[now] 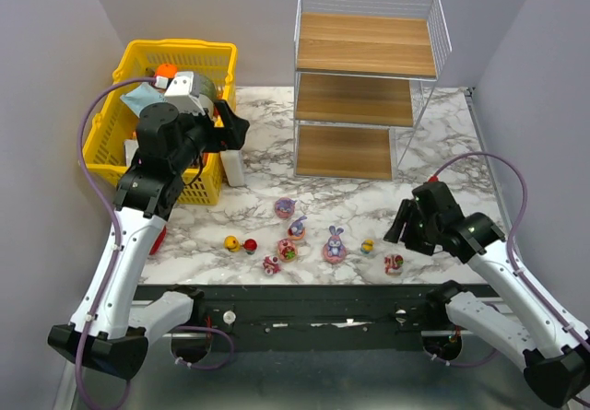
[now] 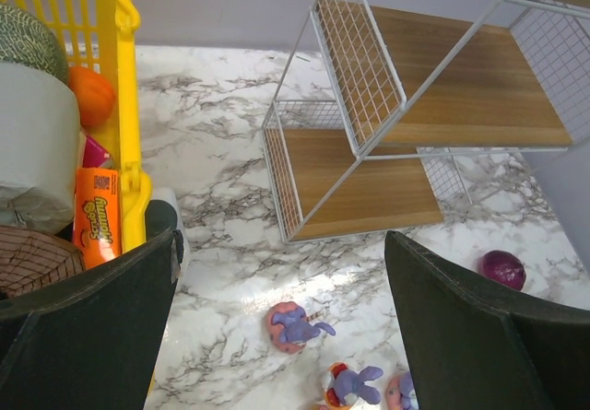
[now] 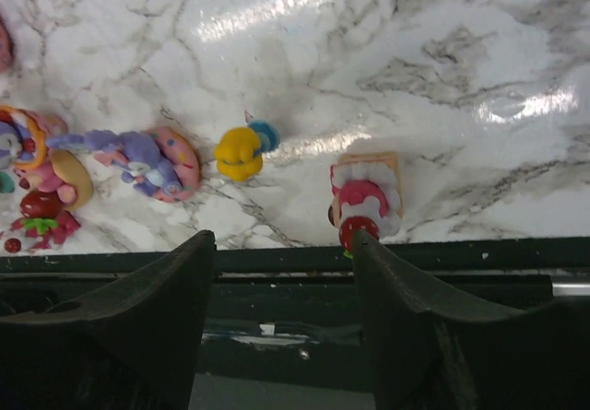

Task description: Place and organize the plastic toys onto the shelf

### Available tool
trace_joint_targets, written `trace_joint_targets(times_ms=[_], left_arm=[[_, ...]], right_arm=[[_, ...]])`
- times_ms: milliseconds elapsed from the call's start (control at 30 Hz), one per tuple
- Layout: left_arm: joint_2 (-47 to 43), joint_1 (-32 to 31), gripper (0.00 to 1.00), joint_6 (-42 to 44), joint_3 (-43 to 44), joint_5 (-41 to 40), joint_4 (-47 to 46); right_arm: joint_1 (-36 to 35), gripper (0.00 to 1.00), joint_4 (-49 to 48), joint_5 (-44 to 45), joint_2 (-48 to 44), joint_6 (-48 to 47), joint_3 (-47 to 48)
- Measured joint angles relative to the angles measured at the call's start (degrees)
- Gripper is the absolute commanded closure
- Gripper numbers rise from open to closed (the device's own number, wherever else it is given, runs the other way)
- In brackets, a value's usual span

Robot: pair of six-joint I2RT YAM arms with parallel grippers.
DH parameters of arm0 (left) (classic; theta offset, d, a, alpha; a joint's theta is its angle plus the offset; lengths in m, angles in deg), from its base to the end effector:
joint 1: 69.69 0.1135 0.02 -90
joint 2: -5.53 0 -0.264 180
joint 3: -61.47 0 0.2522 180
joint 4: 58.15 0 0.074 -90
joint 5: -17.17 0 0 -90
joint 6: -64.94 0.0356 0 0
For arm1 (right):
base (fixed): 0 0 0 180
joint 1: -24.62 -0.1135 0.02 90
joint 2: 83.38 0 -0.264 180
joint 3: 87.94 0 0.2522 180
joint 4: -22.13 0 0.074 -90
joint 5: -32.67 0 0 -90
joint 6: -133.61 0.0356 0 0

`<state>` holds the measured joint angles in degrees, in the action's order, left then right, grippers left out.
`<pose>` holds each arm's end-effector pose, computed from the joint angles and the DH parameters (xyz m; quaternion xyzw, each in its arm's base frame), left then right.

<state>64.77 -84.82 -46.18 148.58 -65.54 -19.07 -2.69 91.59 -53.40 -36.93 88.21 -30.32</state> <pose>0.2065 -0.0605 0.4370 0.0000 0.7723 -0.2437 0.5867 0.1283 0.0635 0.2605 0.1538 0.9491 0.1336 0.2404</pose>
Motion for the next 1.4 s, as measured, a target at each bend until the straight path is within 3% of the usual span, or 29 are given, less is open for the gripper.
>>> trace_joint_targets(times_ms=[167,467,567,900,1033,1233,1400], left_arm=[[0.72,0.0,0.01,-0.17,-0.79,-0.09,-0.04],[1.88,0.0,0.01,-0.5,-1.92,-0.17,-1.16],[1.95,0.0,0.01,-0.5,-1.92,-0.24,-1.9],[3.96,0.0,0.01,0.26,-1.9,-0.68,-2.1],[3.96,0.0,0.01,0.66,-1.88,-0.98,-2.1],[3.96,0.0,0.01,1.2,-1.88,-1.16,-2.1],[3.96,0.0,0.01,1.49,-1.86,-1.14,-2.08]], right_arm=[[-0.13,0.42,4.57,-0.57,0.02,1.64,-0.11],[-0.13,0.42,6.08,-1.7,1.7,2.16,-5.18],[-0.13,0.49,5.7,-1.9,2.89,2.34,-6.03],[-0.13,0.88,2.43,-1.75,5.92,3.02,-6.86],[-0.15,0.99,2.32,-1.38,6.43,2.8,-6.38],[-0.15,0.99,0.35,0.42,8.26,-2.12,-2.6],[-0.15,0.99,-4.11,0.02,11.3,-12.02,3.93]])
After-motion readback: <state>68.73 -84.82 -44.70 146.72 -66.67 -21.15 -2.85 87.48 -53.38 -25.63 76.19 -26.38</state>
